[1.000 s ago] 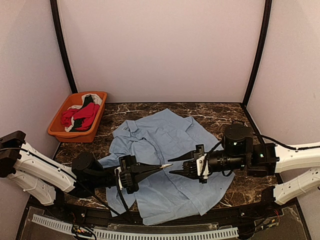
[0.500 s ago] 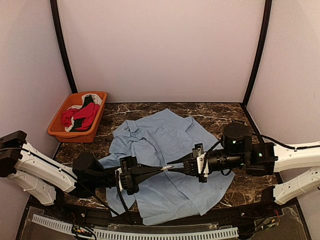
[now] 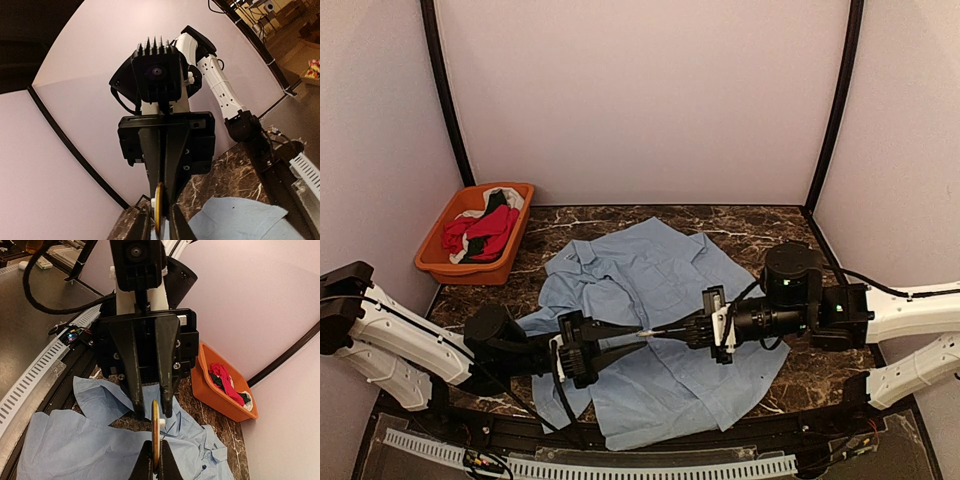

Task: Pin the brooch onto the clothing
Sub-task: Pass from the left arm to the right, then pick up the clothing with brooches at the center of the board.

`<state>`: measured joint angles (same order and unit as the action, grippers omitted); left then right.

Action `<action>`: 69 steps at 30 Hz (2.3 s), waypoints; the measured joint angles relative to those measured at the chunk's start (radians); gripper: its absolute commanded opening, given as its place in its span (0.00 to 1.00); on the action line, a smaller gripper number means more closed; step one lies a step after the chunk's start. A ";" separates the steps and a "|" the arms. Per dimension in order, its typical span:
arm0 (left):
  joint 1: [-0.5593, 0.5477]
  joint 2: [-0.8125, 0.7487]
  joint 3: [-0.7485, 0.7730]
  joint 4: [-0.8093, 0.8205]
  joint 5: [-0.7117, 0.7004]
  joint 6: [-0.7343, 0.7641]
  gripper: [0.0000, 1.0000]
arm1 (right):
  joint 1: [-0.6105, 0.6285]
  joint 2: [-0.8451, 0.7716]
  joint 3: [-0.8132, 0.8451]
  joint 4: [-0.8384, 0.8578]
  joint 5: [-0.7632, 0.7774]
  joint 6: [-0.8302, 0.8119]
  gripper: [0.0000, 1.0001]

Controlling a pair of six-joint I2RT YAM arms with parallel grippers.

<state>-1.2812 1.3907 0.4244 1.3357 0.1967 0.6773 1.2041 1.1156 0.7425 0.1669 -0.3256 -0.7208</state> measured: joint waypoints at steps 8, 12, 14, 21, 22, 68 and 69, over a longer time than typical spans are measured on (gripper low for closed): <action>-0.003 -0.058 -0.004 -0.069 -0.251 -0.088 0.53 | -0.097 -0.018 0.024 -0.017 -0.026 0.089 0.00; 0.000 -0.212 0.083 -0.367 -0.477 -0.166 0.79 | -0.161 -0.037 0.060 -0.051 -0.057 0.161 0.00; 0.012 -0.270 0.141 -0.507 -0.585 -0.216 0.86 | -0.183 -0.029 0.099 -0.100 -0.080 0.168 0.00; 0.212 -0.457 0.227 -0.956 -0.689 -0.475 0.99 | -0.233 0.190 0.325 -0.445 -0.114 0.039 0.00; 0.253 -0.457 0.261 -1.030 -0.688 -0.511 0.99 | -0.262 0.238 0.371 -0.511 -0.154 0.035 0.00; 0.800 0.341 0.634 -1.422 0.452 0.025 0.81 | -0.621 0.797 0.473 0.476 -0.978 1.880 0.00; 0.800 0.355 0.642 -1.435 0.455 0.042 0.78 | -0.621 0.784 0.468 0.457 -0.975 1.864 0.00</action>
<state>-0.4808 1.7458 1.0664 -0.0998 0.6518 0.7189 0.5835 1.8999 1.2110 0.6243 -1.3003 1.1427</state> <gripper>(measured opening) 0.833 0.011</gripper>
